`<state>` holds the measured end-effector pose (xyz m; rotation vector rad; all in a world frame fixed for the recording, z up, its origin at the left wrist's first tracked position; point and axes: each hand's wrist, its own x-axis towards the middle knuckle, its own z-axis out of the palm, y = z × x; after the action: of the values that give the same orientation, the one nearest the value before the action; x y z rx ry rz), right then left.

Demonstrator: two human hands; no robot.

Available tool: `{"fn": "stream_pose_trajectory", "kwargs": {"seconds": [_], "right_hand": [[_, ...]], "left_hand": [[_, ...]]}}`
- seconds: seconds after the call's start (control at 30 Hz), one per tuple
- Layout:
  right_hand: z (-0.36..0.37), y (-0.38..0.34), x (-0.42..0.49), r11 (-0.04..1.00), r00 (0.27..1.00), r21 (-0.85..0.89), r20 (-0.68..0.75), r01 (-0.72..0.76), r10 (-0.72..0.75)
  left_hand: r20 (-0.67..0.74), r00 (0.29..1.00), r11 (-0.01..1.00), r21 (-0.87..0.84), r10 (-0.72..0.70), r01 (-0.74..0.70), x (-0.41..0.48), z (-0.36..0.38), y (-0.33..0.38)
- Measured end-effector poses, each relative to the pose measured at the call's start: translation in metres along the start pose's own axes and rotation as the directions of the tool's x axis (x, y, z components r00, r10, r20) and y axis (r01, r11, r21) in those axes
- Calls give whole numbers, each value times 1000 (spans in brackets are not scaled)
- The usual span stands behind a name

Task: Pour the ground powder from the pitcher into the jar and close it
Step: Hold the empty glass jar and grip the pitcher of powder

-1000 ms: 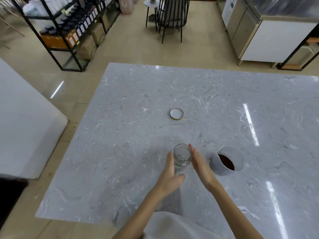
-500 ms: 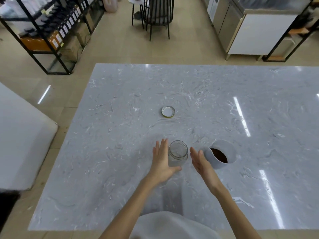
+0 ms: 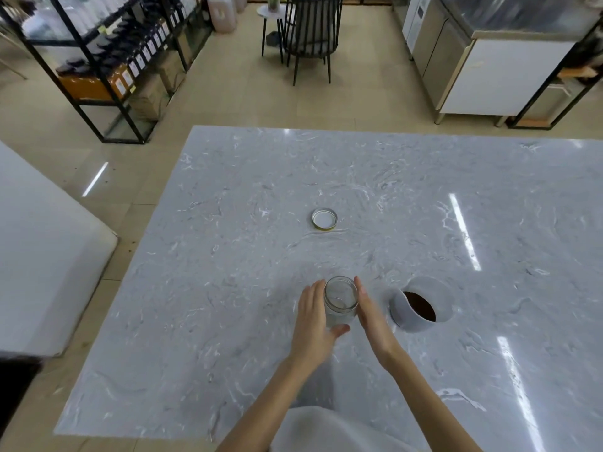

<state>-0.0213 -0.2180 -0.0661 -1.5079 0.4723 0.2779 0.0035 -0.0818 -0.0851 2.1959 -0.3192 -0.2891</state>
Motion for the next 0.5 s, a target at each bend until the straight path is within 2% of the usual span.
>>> {"fn": "stream_pose_trajectory", "kwargs": {"seconds": [0.13, 0.23, 0.3, 0.4, 0.47, 0.5], "right_hand": [[-1, -9, -3, 1000, 1000, -24, 12, 5, -4], [-2, -18, -10, 991, 1000, -132, 22, 14, -11], [-11, -25, -21, 961, 993, -254, -16, 110, -118], [-46, -39, -39, 816, 913, -496, -103, 298, -396], [-82, -43, -42, 644, 885, -725, -104, 244, -453], [-100, -42, -42, 544, 903, -825, -105, 155, -416]], "left_hand": [[-59, 998, 999, -37, -35, 33, 6, 1, 0], [-49, 999, 999, -40, -6, 4, 17, -2, -6], [12, 998, 998, -22, 57, -57, 26, -5, -12], [96, 994, 998, -4, 55, -55, 37, -7, -17], [123, 992, 999, -33, 15, -11, 40, -7, -17], [134, 991, 999, -38, 13, -8, 41, -7, -17]]}}
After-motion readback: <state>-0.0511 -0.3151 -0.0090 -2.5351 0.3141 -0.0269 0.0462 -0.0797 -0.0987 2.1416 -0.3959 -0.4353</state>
